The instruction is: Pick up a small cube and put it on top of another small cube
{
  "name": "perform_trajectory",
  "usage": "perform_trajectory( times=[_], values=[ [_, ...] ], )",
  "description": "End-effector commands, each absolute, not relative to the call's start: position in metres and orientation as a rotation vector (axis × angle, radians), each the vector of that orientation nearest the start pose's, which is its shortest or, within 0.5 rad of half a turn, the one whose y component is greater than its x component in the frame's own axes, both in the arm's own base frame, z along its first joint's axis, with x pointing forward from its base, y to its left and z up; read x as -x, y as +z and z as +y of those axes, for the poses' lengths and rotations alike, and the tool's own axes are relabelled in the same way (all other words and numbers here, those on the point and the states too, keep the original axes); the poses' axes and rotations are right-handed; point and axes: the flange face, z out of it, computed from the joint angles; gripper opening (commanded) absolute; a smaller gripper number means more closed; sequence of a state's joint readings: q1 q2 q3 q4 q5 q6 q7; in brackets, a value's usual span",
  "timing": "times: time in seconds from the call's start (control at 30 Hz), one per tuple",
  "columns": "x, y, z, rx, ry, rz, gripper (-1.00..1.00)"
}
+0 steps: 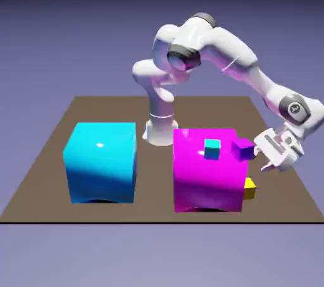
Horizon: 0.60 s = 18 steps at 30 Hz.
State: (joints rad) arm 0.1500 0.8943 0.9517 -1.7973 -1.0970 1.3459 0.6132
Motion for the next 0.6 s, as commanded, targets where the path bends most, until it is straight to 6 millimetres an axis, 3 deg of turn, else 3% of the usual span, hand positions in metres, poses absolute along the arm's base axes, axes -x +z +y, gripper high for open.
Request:
perform_trajectory(
  times=[0.0, 0.23, 0.33, 0.43, 0.47, 0.5, 0.57],
  values=[
    [-0.376, 0.172, 0.424, -2.026, -0.301, 1.029, 0.00],
    [-0.382, 0.131, 0.430, -1.887, -0.375, 1.009, 0.00],
    [-0.388, 0.123, 0.432, -1.867, -0.370, 0.972, 0.00],
    [-0.396, 0.078, 0.389, -1.867, -0.370, 0.972, 0.00],
    [-0.396, 0.078, 0.389, -1.867, -0.370, 0.972, -1.00],
    [-0.396, 0.078, 0.389, -1.867, -0.370, 0.972, -1.00],
    [-0.391, 0.112, 0.422, -1.867, -0.369, 0.971, -1.00]
  ],
)
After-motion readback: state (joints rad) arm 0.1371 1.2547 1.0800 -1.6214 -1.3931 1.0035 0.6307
